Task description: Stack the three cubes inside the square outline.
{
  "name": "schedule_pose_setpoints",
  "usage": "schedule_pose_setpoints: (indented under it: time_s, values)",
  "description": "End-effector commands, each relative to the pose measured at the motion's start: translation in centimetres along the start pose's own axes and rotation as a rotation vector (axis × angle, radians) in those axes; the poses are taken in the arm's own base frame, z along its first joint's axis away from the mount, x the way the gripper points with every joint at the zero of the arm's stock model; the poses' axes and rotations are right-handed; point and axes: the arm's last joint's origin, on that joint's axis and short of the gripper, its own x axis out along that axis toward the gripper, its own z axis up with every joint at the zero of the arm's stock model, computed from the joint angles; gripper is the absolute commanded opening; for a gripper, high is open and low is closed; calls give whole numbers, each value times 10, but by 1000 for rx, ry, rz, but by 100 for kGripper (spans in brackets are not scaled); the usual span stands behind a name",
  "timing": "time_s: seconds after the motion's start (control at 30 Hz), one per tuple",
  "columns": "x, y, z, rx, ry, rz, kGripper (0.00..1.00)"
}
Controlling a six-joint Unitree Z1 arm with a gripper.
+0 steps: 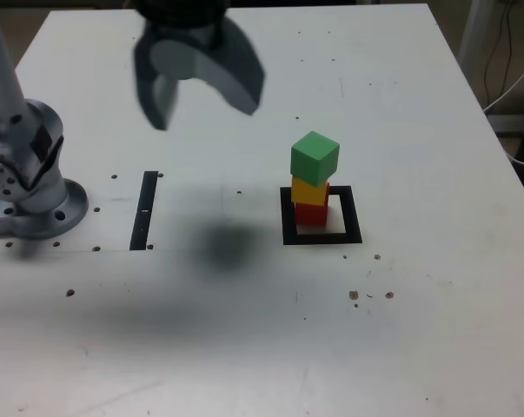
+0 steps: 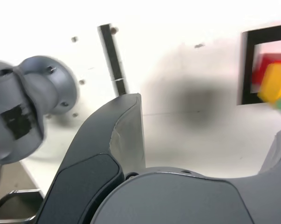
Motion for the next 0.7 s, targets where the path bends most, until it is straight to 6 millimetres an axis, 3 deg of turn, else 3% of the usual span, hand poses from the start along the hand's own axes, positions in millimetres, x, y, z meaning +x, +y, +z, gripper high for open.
schedule_pose_setpoints:
  time_s: [0.0,0.17,0.33,0.67]
  values:
    - [11,-2,-13,-13,31,-25,99]
    - [45,-8,-33,-41,122,-91,99]
    - [74,-12,-40,-52,156,-124,99]
    - [91,-16,-39,-52,104,-110,100]
